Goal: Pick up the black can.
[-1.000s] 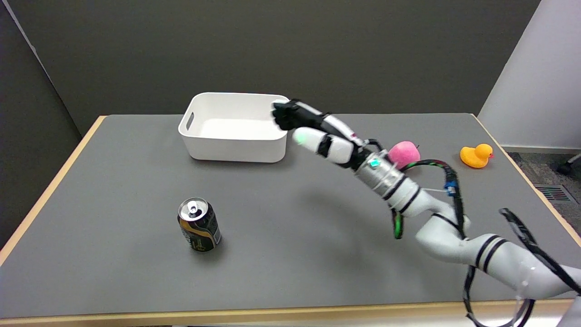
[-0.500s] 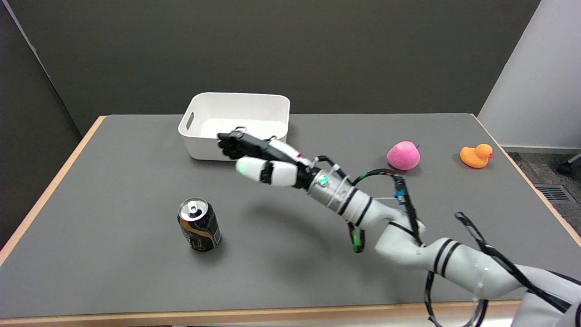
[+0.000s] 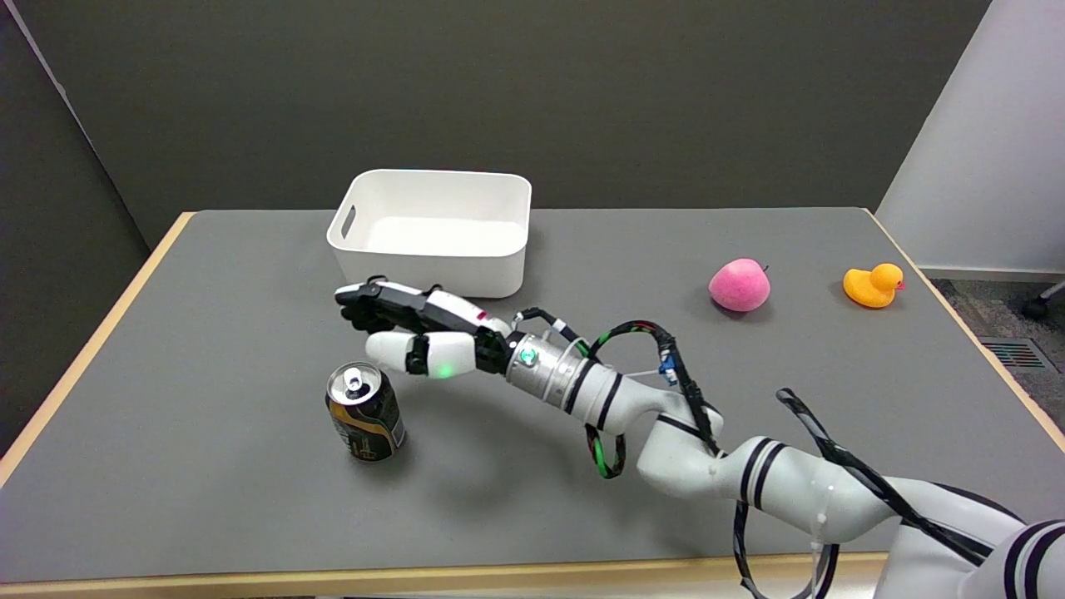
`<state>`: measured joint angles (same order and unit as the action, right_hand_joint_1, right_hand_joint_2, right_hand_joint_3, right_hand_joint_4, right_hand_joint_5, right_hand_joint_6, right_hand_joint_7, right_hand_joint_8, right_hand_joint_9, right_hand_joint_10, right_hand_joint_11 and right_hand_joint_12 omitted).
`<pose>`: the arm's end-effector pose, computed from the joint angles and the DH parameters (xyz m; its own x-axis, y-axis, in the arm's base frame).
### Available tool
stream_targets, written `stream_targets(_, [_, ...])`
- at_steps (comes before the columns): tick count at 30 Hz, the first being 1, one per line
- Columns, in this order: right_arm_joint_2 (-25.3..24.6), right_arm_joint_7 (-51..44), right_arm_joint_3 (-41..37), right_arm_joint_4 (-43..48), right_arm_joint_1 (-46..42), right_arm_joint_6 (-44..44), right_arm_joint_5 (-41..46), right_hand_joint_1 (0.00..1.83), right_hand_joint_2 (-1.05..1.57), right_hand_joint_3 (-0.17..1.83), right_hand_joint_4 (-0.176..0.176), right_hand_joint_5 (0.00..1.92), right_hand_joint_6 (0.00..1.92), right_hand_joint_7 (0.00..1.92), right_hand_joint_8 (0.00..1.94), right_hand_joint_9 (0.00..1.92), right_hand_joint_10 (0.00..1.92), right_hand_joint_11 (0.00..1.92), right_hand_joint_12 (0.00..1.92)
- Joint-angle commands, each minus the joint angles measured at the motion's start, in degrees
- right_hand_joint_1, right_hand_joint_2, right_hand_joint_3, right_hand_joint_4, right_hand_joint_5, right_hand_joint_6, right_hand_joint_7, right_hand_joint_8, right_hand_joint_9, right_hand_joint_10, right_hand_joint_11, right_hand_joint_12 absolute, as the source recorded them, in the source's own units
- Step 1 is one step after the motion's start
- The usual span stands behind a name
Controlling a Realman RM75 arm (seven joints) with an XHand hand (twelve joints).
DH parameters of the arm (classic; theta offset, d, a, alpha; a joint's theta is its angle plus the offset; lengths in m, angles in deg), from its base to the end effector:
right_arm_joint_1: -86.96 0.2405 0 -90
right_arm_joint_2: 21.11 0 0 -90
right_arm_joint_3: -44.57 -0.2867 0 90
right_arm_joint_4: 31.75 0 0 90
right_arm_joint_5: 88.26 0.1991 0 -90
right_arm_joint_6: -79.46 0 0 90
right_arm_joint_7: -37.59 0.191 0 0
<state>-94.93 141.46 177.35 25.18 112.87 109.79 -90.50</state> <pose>-0.2975 -0.4334 0.1173 0.2924 -0.6042 0.7413 -0.9511 -0.2642 0.1599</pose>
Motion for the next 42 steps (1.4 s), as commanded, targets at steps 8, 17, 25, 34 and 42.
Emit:
stream_targets(8, [-3.36,-0.05,2.51,-2.62,-0.29,-1.34,-2.94,0.51,0.64,0.98,0.009,0.19,0.44,0.28,0.37,0.18,0.70,0.00,1.07])
stream_targets(17, [-3.20,0.13,2.32,-3.66,-1.48,-0.04,-2.94,0.42,0.57,0.94,-0.015,0.13,0.42,0.13,0.31,0.03,0.61,0.00,0.99])
stream_targets(25, [-3.28,0.13,2.51,-4.54,-1.75,-0.53,-2.94,0.49,0.60,0.85,-0.027,0.13,0.33,0.10,0.24,0.00,0.52,0.00,0.97])
stream_targets(34, [-3.28,0.13,2.51,-4.54,-1.70,-0.53,-2.94,0.51,0.60,0.85,-0.028,0.13,0.33,0.10,0.23,0.00,0.50,0.00,0.99])
stream_targets(42, [-3.20,0.13,2.30,-4.64,-1.59,-0.53,-2.94,0.55,0.60,0.87,-0.028,0.13,0.34,0.11,0.24,0.00,0.53,0.00,1.01])
